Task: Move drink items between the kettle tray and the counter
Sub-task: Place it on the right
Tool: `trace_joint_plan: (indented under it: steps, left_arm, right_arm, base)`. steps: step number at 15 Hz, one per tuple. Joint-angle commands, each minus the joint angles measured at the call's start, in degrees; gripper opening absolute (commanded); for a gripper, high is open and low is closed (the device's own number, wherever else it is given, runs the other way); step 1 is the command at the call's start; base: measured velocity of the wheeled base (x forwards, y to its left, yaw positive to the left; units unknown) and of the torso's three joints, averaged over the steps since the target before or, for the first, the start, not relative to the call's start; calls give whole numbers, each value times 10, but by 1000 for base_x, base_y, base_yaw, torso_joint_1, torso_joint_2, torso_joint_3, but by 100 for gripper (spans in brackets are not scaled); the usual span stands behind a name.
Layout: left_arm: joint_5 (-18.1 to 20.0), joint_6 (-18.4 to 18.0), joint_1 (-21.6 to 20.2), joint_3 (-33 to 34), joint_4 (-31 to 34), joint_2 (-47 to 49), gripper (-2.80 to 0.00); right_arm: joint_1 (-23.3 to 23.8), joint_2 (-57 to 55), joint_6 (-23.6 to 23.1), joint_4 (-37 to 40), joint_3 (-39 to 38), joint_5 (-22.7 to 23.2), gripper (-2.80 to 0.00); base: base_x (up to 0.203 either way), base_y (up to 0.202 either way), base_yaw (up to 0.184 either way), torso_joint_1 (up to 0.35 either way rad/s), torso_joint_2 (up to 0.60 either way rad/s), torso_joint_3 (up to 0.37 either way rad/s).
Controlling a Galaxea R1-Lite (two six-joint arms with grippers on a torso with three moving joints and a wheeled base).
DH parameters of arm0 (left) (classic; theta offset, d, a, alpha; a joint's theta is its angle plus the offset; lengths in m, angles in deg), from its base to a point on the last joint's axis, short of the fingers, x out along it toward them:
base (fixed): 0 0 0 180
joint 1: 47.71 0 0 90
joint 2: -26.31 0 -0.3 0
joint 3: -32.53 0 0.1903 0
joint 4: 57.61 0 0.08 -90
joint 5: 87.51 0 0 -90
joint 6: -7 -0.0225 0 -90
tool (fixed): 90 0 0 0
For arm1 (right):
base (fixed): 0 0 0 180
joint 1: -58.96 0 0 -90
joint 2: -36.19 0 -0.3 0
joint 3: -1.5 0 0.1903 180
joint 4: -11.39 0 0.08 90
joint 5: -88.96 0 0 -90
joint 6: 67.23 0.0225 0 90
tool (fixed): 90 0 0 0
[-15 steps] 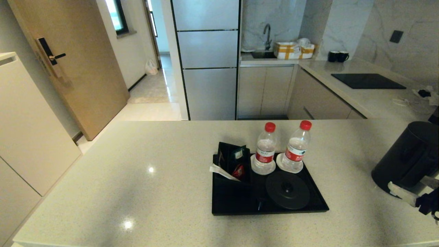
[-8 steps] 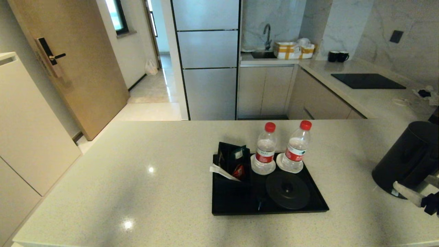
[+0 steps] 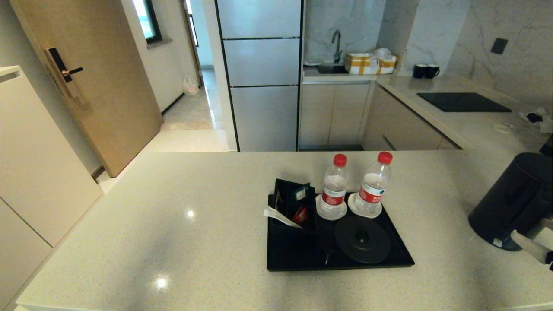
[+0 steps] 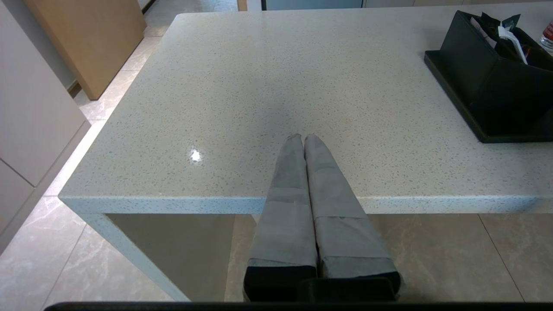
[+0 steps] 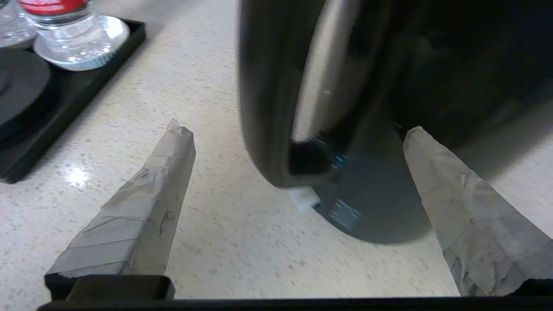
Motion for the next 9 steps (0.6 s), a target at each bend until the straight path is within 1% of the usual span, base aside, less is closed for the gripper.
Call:
trace_joint_plan:
  steps: [1,3,6,9]
  left_arm:
    - [0,0,0,0,0,0,-280]
    - [0,0,0,0,0,0,-280]
    - [0,0,0,0,0,0,-280]
    - [0,0,0,0,0,0,-280]
  right_arm:
    - [14,8,-2,-5,-4,4,0]
    - [26,11,-1,-5,-6,3,0]
    - [63,35,2,-5,-14,3,0]
    - [84,67,15,-5,-31,1,0]
  base:
    - [0,0,0,0,0,0]
    - [0,0,0,0,0,0]
    - [0,0,0,0,0,0]
    - [0,0,0,0,0,0]
